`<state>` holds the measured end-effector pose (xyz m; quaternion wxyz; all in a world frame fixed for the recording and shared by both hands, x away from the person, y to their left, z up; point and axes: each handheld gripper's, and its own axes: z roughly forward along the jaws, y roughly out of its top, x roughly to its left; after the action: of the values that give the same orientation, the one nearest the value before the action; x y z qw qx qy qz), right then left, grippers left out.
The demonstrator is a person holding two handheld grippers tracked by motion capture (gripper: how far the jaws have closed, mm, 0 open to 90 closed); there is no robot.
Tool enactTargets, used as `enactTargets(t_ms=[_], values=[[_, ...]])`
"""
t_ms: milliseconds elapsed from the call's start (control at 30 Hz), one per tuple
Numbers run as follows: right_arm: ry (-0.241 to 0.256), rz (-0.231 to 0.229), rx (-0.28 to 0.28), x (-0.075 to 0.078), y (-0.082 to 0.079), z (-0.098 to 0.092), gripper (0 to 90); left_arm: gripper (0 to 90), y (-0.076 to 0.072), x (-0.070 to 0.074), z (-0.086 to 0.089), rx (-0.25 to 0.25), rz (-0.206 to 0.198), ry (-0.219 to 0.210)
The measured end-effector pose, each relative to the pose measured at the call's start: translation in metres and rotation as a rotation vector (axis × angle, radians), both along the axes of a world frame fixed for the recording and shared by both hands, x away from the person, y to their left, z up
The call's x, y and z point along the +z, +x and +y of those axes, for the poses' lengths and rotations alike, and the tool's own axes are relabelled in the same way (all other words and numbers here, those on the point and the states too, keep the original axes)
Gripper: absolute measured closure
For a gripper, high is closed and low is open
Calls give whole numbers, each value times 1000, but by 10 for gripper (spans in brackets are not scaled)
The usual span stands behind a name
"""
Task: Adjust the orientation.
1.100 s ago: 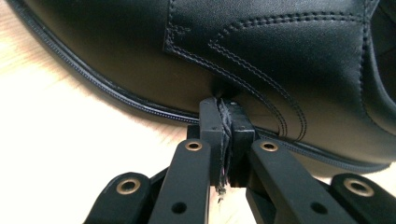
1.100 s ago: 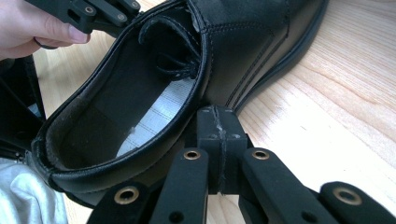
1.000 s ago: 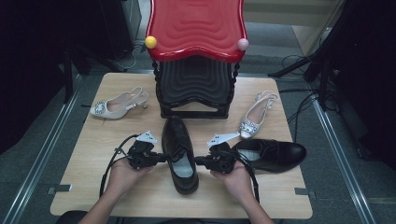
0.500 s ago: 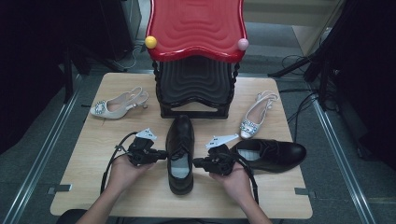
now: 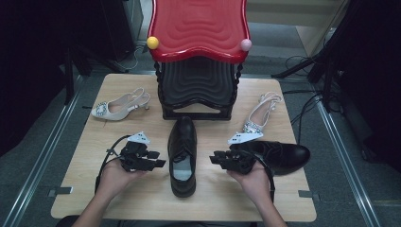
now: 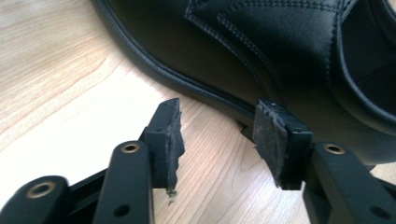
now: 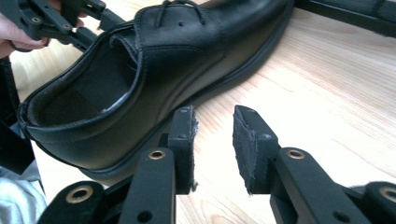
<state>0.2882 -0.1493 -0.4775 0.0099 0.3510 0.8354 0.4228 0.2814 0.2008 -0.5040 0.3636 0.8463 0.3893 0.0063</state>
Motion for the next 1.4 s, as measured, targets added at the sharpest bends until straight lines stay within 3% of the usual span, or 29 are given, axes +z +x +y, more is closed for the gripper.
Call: enactTargets(t_ms=[300,800,933,1133,1300,1400], values=[[-7,2,-19,3,4,-15,682,477,-2,-3,4,15,14,-1],[-7,-1,-72,10,3,-35,677,466,3,-5,0,-5,22,0],[23,1,-89,13,1,-45,687,463,6,-5,-2,-8,24,-5],[25,-14,-101,21,-4,-53,686,462,8,-5,-5,-17,27,1],[-7,-38,-159,30,-9,-64,672,462,9,-6,-5,-21,32,6],[-12,-11,-187,26,-7,-69,670,462,11,-6,-6,-21,37,13]])
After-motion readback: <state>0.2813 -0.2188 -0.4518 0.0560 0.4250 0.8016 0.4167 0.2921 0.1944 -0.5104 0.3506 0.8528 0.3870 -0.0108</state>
